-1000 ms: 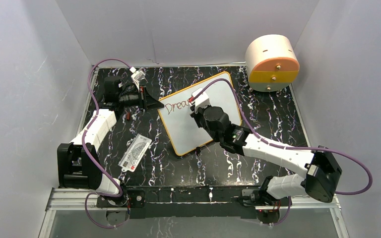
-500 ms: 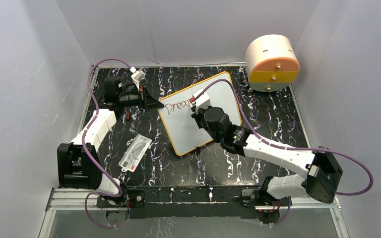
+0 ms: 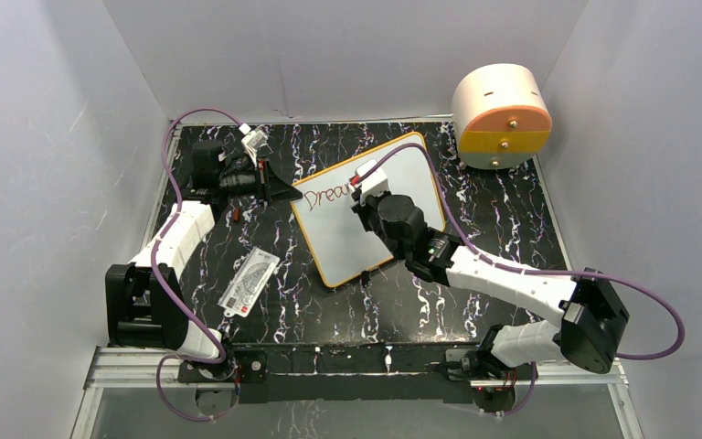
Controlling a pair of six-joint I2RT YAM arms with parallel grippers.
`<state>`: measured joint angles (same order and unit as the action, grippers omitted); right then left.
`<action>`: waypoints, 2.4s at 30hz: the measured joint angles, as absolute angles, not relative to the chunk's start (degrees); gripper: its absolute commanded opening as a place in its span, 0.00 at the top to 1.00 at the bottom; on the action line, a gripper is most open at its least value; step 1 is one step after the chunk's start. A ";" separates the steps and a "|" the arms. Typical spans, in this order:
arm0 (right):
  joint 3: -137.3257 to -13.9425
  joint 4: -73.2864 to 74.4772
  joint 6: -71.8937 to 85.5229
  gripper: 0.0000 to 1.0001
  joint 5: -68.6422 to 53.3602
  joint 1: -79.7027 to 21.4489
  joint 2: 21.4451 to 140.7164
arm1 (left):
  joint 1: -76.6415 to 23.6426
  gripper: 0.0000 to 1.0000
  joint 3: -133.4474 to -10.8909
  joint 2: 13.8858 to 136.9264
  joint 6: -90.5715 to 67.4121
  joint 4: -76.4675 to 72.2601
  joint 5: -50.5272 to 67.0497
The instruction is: Write a sentence on the whiteboard
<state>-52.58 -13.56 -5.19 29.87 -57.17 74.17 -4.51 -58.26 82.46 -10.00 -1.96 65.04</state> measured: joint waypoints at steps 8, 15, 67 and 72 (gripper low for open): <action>-52.58 -14.50 -5.58 1.00 29.85 -56.71 74.37 | -4.54 1.00 -58.39 82.56 -9.96 -1.65 64.97; -52.58 -14.57 -5.56 1.00 30.06 -56.18 74.30 | -4.62 1.00 -58.61 82.67 -9.85 -1.43 64.93; -51.35 -15.31 -5.32 1.00 29.85 -55.40 73.56 | -4.69 1.00 -58.98 82.85 -9.21 -0.58 64.93; -51.37 -15.66 -5.72 1.00 30.00 -54.94 73.56 | -4.71 1.00 -58.98 82.85 -9.19 -0.56 64.90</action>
<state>-51.37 -15.66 -5.72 30.00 -54.94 73.56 -4.71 -58.98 82.85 -9.19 -0.56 64.90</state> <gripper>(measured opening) 0.195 0.079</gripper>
